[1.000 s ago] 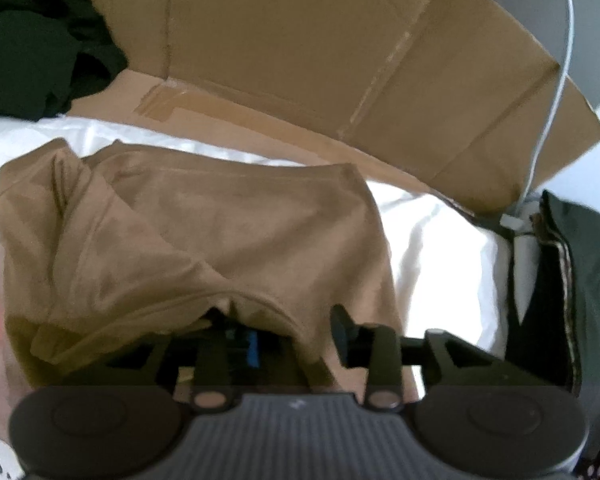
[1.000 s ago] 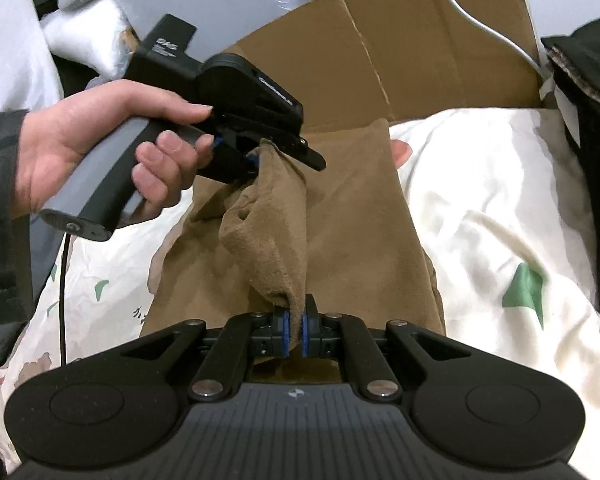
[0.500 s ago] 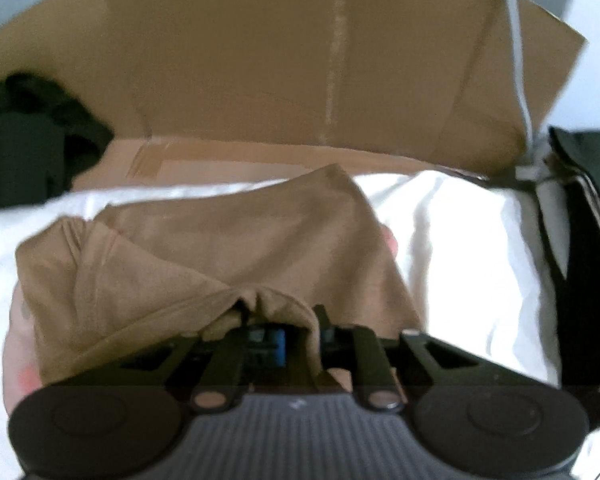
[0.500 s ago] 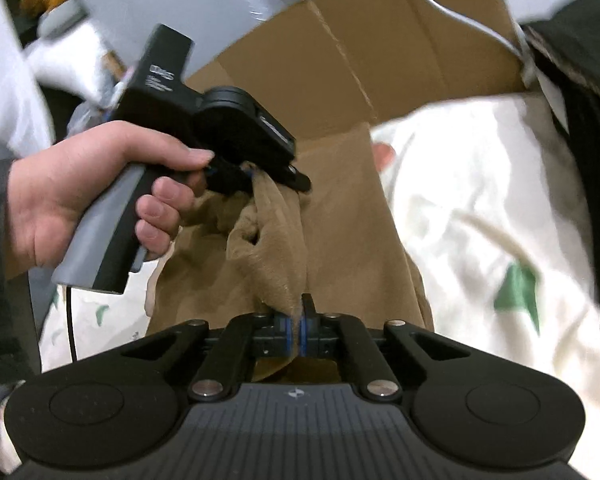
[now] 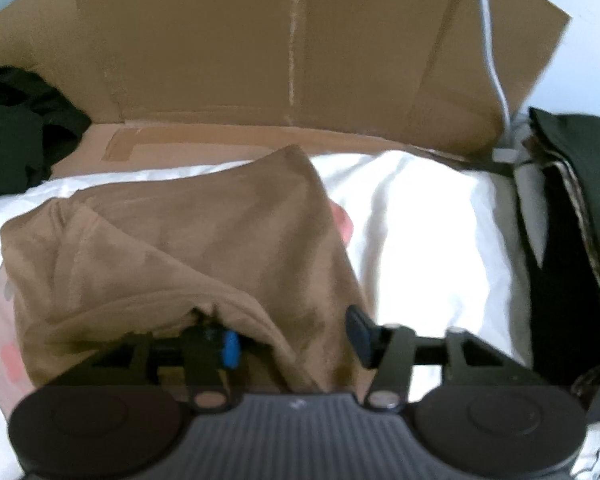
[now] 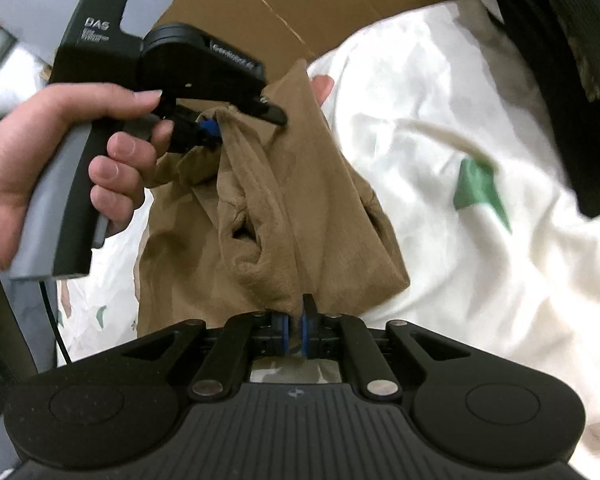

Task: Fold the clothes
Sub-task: 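Open both grippers and release the bunched shirt onto the duvet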

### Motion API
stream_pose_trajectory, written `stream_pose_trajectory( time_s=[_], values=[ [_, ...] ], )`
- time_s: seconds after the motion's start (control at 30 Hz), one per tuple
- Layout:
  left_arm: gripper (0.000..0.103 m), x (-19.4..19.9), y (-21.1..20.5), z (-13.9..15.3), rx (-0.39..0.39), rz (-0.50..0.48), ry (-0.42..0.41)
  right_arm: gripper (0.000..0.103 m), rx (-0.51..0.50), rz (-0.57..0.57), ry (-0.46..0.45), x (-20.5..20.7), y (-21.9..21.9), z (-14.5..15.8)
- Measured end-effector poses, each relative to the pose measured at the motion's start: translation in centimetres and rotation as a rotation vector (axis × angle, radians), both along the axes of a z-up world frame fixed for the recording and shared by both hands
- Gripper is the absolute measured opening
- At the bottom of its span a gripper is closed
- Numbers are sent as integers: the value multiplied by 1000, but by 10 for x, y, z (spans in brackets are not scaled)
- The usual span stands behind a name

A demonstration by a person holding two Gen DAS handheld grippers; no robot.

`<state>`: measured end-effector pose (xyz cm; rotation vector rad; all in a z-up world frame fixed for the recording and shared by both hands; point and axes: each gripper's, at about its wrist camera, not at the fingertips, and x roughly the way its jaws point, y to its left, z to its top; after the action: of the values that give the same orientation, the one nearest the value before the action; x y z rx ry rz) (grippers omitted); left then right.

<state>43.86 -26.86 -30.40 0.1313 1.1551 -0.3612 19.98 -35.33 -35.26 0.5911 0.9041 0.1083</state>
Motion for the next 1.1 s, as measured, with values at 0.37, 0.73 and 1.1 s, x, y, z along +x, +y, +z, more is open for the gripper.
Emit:
stream_pose_trajectory(
  time_s=[0.37,0.73,1.1],
  values=[
    [67,-22,5,34,-54,-47,19,26,-141,-54,-55,-7,-1,27],
    [67,-45,63,143,-51,112,-90,7,-87,-101,-12,1,-13,4],
    [72,-74,124,262,-34,350,-153,27,-101,-176,7,-14,-24,19]
  ],
)
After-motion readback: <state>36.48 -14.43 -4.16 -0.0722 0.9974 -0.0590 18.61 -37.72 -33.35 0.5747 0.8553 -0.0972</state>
